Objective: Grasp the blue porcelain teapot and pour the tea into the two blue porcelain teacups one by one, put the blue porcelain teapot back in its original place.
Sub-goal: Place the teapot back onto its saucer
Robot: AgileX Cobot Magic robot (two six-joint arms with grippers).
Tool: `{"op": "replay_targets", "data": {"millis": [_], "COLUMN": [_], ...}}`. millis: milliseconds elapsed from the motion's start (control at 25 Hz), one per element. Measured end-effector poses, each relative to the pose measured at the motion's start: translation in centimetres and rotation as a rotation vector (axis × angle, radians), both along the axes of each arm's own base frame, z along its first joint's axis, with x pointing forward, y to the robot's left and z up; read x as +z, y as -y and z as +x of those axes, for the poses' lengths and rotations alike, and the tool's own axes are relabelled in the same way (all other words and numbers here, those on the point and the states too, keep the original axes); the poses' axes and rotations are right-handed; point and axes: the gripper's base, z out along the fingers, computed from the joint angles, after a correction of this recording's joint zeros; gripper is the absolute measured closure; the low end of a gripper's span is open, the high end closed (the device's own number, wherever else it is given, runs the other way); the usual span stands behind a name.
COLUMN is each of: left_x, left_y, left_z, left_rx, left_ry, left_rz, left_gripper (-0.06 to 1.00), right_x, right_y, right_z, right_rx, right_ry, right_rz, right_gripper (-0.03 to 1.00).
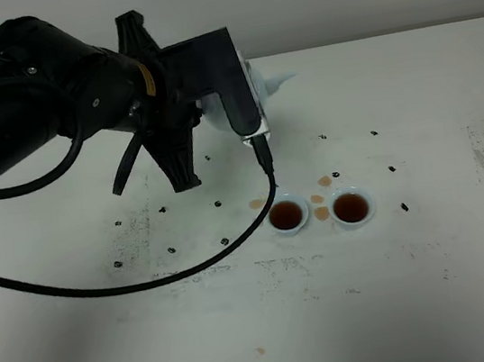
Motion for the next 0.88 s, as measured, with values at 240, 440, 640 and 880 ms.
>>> {"op": "replay_targets", "data": {"millis": [240, 440, 640, 880], "left_x": [-0.3, -1.1, -4.2, -6.6], "left_y": [-2.3, -4.8, -6.8, -8.0], "left_z": [0.7, 1.5, 1.3, 1.1], "left_rx": [0.390, 0.637, 0.711, 0.752], "left_ry": [-0.135, -0.162, -0.194, -0.217], "left_rz": [-0.181, -0.252, -0.253, -0.303], "left_gripper": [0.91, 0.91, 0.91, 0.91], "right_x": [0.0, 0.0, 0.0, 0.0], "right_y": [0.0, 0.0, 0.0, 0.0], "right_z": [0.0, 0.0, 0.0, 0.0], "right_rx": [0.000, 0.000, 0.000, 0.001], "right_ry": [0.000, 0.000, 0.000, 0.000], "right_rz": [0.000, 0.000, 0.000, 0.001], "right_gripper": [0.55, 0.55, 0.55, 0.55]}}
